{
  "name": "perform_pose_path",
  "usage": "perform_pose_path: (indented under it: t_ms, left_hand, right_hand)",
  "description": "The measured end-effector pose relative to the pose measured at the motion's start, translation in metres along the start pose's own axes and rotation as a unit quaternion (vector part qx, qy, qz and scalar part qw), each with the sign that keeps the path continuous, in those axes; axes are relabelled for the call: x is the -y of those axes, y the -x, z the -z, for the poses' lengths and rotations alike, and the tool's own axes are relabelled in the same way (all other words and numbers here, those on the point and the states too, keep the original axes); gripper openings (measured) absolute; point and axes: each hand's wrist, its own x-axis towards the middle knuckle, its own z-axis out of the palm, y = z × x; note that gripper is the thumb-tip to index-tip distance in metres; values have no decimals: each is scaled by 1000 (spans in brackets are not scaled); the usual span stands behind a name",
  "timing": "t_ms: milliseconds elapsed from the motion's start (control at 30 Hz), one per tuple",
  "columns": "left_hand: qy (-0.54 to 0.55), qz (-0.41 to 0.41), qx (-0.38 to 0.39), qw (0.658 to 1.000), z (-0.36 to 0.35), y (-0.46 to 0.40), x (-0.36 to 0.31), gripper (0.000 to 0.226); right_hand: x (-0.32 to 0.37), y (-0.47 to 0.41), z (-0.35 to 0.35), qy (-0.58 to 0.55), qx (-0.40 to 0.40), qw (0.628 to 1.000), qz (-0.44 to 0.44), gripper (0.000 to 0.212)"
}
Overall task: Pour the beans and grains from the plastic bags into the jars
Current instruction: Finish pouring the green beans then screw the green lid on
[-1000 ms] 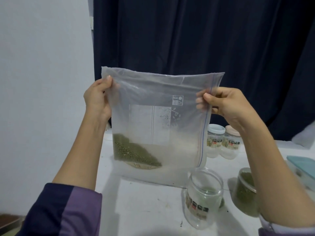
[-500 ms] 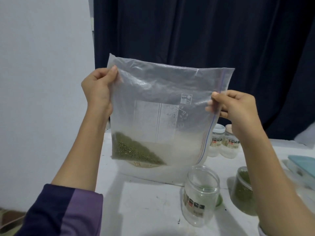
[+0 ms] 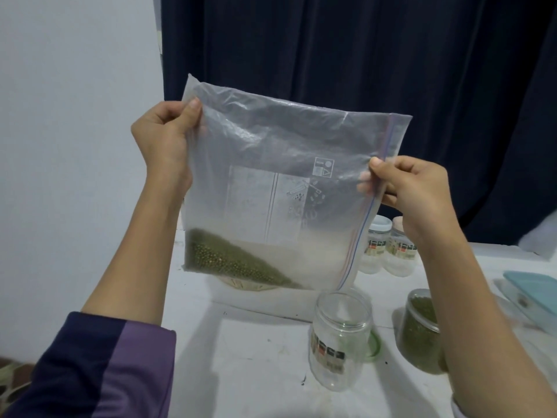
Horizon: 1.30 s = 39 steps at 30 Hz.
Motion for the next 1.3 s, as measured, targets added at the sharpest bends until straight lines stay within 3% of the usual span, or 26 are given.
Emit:
perform_pose_path:
  t_ms: [733, 1300]
  left_hand:
    - [-25, 16, -3, 1000, -3, 18, 1, 28]
    - [0, 0, -9, 1000, -17, 21, -1, 28]
  right_hand:
    - [-20, 10, 15, -40, 48, 997, -48, 3]
    - [-25, 3, 26, -73, 28, 993, -83, 9]
